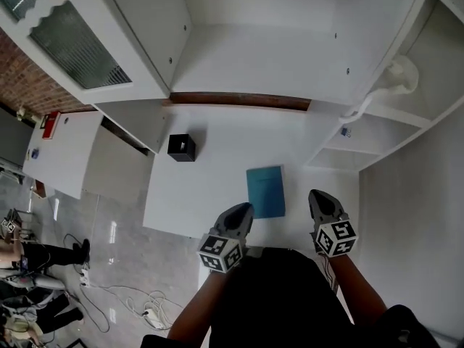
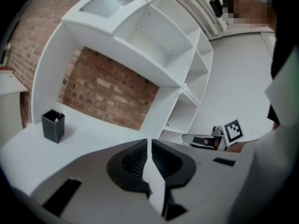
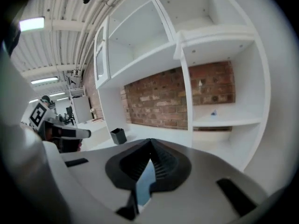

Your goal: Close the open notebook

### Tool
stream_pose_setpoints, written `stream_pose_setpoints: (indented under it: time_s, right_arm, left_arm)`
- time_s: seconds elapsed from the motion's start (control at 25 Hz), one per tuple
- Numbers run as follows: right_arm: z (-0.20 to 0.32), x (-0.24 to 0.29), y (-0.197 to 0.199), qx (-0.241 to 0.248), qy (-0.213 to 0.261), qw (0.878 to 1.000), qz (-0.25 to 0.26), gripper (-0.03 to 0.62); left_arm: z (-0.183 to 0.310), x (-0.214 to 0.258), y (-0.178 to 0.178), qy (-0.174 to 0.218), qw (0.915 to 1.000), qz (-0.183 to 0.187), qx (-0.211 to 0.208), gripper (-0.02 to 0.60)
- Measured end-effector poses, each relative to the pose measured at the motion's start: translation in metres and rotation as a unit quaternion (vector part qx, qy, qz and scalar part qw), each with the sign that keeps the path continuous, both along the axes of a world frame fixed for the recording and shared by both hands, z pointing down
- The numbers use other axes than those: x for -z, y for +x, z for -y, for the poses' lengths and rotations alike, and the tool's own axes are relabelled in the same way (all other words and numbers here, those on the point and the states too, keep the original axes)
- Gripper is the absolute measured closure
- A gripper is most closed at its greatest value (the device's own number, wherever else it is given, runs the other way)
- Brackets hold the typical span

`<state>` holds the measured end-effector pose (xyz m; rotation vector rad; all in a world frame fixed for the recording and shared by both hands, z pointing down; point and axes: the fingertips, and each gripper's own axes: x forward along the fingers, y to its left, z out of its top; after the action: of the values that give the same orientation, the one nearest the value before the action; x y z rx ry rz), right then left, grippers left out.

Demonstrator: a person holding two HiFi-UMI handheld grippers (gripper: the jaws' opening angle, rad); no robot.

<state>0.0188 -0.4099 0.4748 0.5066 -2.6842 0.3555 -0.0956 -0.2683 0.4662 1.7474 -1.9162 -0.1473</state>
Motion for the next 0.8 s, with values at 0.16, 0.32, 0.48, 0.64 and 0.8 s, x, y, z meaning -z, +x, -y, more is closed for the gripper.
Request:
stream_pose_setpoints:
  time_s: [0.16,0.32,0.48,0.64,0.8]
  right_arm:
    - [-0.012,0.064,-0.002,-0.064,0.032,0.997,0.034,0.595]
    - [-0.032,0.113,-0.006,-0.091,0.092,0.990,0.050,0.595]
    - [-0.058,0.128,-0.013,-0.080,0.096,0.990,0.062,0.595]
    - [-0.076,0.126,-0.015,-0.074,0.072,0.993,0.060,0.595]
    - [-0.090,0.123,-0.006,-0.076,0.069,0.994,0.049,0.595]
  left_arm:
    - [-0.046,0.064,-0.038,0.021,0.9970,0.062,0.041,0.554]
    - [-0.081,0.103,-0.070,0.037,0.9919,0.106,0.060,0.554]
    - [-0.106,0.115,-0.085,0.048,0.9881,0.127,0.072,0.554]
    - [-0.125,0.114,-0.086,0.050,0.9885,0.116,0.082,0.554]
    - [-0.139,0.120,-0.078,0.054,0.9882,0.122,0.075,0.554]
